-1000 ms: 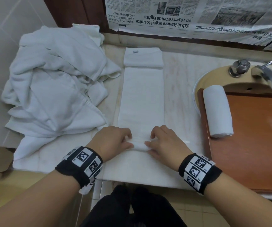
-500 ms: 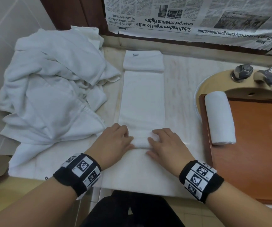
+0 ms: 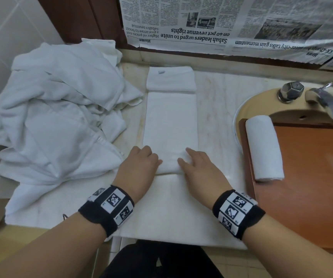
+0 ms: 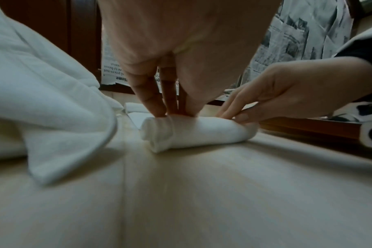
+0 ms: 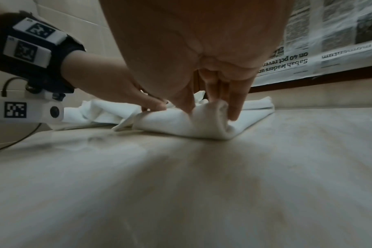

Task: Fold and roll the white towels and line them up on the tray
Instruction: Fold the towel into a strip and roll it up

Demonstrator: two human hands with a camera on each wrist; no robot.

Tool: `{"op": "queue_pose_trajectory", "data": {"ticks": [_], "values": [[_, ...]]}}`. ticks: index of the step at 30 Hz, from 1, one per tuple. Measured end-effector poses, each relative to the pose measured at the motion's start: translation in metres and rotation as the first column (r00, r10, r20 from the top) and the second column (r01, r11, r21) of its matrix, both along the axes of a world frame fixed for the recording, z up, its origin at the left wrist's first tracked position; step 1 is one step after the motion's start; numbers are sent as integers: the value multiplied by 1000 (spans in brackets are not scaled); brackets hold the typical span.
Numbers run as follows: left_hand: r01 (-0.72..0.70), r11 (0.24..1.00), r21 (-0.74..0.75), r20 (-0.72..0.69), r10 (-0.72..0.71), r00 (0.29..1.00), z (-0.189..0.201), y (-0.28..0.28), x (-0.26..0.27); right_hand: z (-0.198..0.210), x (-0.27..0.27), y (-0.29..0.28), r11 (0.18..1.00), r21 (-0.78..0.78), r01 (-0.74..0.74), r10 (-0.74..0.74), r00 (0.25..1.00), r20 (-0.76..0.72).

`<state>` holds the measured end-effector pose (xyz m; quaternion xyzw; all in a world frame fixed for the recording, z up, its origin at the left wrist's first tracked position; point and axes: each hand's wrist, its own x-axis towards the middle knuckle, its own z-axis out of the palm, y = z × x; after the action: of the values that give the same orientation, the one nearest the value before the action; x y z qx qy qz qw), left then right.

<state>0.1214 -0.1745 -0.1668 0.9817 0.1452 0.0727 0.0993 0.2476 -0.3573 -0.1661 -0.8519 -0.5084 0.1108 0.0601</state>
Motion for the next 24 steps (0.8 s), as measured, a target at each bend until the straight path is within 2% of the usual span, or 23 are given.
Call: {"op": "queue_pose_trajectory", "data": {"ticks": [2,5,8,11,14,18,21,22,24], "values": [[5,999,-33,-8,-5,1000,0,-10,-6,1,-9,1,999,-10,34,-34,997,70],[-9,998,-57,-109,3,994,0,-13,-12,-2,-7,5,998,15,68,-69,992,108],[24,1000,-16,-96,-25,995,-3,1,-4,-8,10,11,998,59,12,-19,994,106],[142,989,46,-79,-138,987,-6,20,8,-4,26,15,999,16,-44,44,998,39],[221,975,-4,-136,-220,966,-7,36,19,5,37,14,1000,0,-12,12,991,-132],[133,977,-167,-245,-171,954,9,47,37,5,37,19,1000,4,28,-27,989,-147],[54,965,-255,-197,-106,975,8,50,46,0,25,25,998,25,57,-56,997,-54],[44,968,-247,-167,-87,982,7,49,47,-3,22,26,997,44,70,-69,998,-10],[33,990,-134,-118,-49,992,2,44,47,-8,17,30,995,22,100,-101,993,68]]}}
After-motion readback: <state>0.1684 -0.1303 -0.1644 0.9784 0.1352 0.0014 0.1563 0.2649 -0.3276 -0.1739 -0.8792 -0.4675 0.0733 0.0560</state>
